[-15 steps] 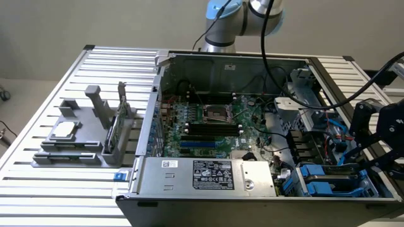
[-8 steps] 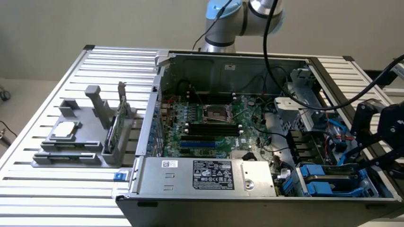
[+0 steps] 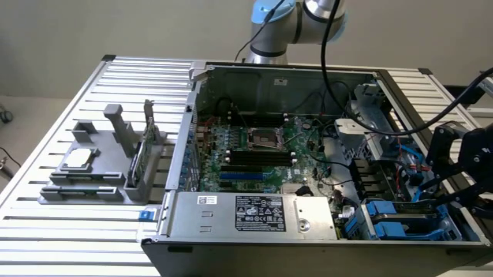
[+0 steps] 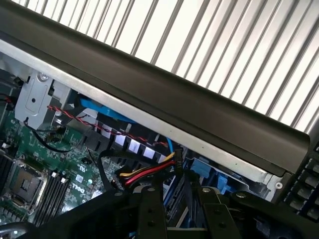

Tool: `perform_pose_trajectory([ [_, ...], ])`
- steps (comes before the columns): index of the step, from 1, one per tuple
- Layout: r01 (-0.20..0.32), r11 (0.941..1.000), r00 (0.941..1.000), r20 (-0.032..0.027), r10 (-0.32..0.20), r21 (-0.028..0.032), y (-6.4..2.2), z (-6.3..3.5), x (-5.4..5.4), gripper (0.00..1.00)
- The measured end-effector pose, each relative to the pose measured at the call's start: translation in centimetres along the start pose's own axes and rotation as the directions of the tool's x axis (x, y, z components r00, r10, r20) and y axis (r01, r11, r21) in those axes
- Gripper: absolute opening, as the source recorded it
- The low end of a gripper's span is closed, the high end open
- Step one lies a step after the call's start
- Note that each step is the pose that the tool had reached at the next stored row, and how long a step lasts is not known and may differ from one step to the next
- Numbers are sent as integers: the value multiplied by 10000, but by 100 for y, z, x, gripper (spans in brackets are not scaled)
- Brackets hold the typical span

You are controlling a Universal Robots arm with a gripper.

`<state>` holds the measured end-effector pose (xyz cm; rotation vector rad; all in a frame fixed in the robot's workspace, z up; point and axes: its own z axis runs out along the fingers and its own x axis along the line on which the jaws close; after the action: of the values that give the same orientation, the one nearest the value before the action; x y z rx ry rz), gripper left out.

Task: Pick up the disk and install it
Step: 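Insert the first disk wire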

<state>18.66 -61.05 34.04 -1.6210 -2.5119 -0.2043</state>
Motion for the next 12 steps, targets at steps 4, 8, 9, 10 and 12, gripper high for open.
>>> perform_pose_trajectory([
  [4,1,10000,10000,-21,-1,-9,9,13,-6,31],
  [8,2,10000,10000,-32,-2,-14,22,18,-13,31],
  [9,2,10000,10000,-35,-2,-16,23,19,-14,31],
  [10,2,10000,10000,-37,-2,-17,24,20,-15,31],
  [12,2,10000,10000,-40,-2,-18,24,24,-16,29],
])
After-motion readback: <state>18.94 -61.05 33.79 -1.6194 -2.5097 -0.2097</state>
